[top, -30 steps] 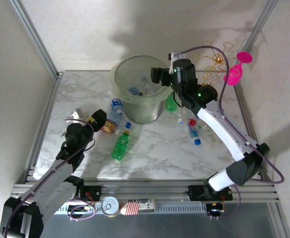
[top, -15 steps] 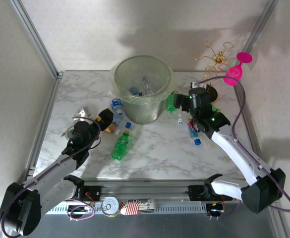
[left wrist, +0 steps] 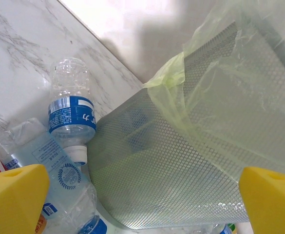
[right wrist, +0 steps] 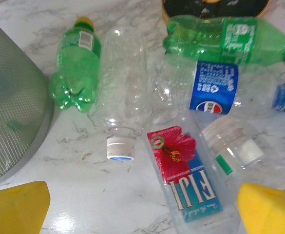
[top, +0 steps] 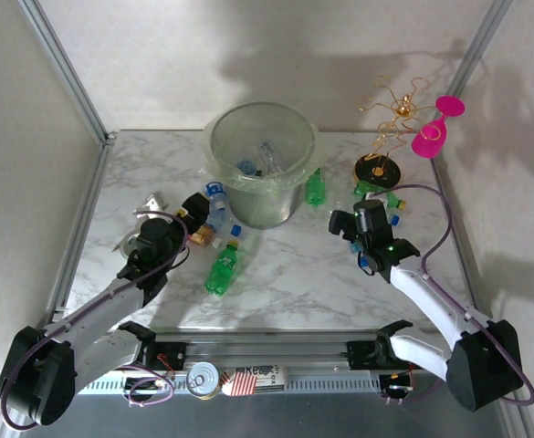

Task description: Put the plastic bottles in the bin

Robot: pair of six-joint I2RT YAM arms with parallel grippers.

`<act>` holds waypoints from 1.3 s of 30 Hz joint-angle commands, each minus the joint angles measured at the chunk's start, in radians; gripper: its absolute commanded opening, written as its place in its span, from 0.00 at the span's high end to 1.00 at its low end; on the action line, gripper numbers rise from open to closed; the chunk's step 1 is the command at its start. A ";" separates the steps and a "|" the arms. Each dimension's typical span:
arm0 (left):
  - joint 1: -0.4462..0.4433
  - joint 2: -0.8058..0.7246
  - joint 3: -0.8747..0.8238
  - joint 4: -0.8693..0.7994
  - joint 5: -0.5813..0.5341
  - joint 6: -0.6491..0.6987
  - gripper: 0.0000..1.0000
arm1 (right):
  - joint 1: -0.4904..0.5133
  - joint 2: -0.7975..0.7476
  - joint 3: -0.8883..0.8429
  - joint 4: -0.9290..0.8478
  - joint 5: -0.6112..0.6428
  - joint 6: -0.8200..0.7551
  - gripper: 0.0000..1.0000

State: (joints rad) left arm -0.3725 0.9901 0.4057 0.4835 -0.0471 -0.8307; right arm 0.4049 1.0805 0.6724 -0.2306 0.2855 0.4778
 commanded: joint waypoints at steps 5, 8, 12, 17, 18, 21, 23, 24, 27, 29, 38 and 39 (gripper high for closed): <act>-0.016 -0.026 0.009 0.014 -0.041 -0.034 0.00 | -0.017 0.157 0.037 0.137 -0.186 -0.091 0.01; -0.017 -0.043 -0.005 0.004 -0.059 -0.038 0.00 | -0.018 0.254 0.114 0.099 -0.169 -0.127 0.01; -0.017 -0.076 -0.013 -0.019 -0.079 -0.033 0.00 | -0.018 0.361 0.206 0.023 -0.064 -0.189 0.01; -0.017 -0.125 -0.027 -0.061 -0.115 -0.017 0.00 | -0.018 0.418 0.249 -0.059 0.130 -0.222 0.02; -0.017 -0.134 -0.031 -0.067 -0.121 -0.016 0.00 | -0.018 0.424 0.248 -0.072 0.145 -0.220 0.02; -0.017 -0.148 -0.039 -0.074 -0.135 -0.011 0.01 | -0.018 0.437 0.231 -0.078 0.146 -0.205 0.03; -0.017 -0.149 -0.038 -0.074 -0.138 -0.006 0.00 | -0.020 0.447 0.214 -0.072 0.147 -0.195 0.03; -0.017 -0.147 -0.036 -0.074 -0.138 -0.003 0.00 | -0.021 0.454 0.208 -0.072 0.151 -0.187 0.04; -0.017 -0.141 -0.032 -0.071 -0.136 0.002 0.00 | -0.029 0.476 0.195 -0.064 0.141 -0.178 0.04; -0.017 -0.139 -0.032 -0.069 -0.136 0.002 0.00 | -0.030 0.486 0.191 -0.059 0.115 -0.179 0.06; -0.017 -0.136 -0.035 -0.066 -0.142 0.001 0.00 | -0.030 0.450 0.162 -0.057 -0.051 -0.140 0.19; -0.017 -0.136 -0.035 -0.066 -0.144 0.002 0.00 | -0.031 0.436 0.153 -0.053 -0.077 -0.130 0.20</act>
State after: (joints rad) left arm -0.3809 0.8555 0.3775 0.4210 -0.1623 -0.8421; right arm 0.3775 1.5597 0.8570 -0.2768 0.3088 0.3096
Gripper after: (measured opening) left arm 0.995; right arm 0.807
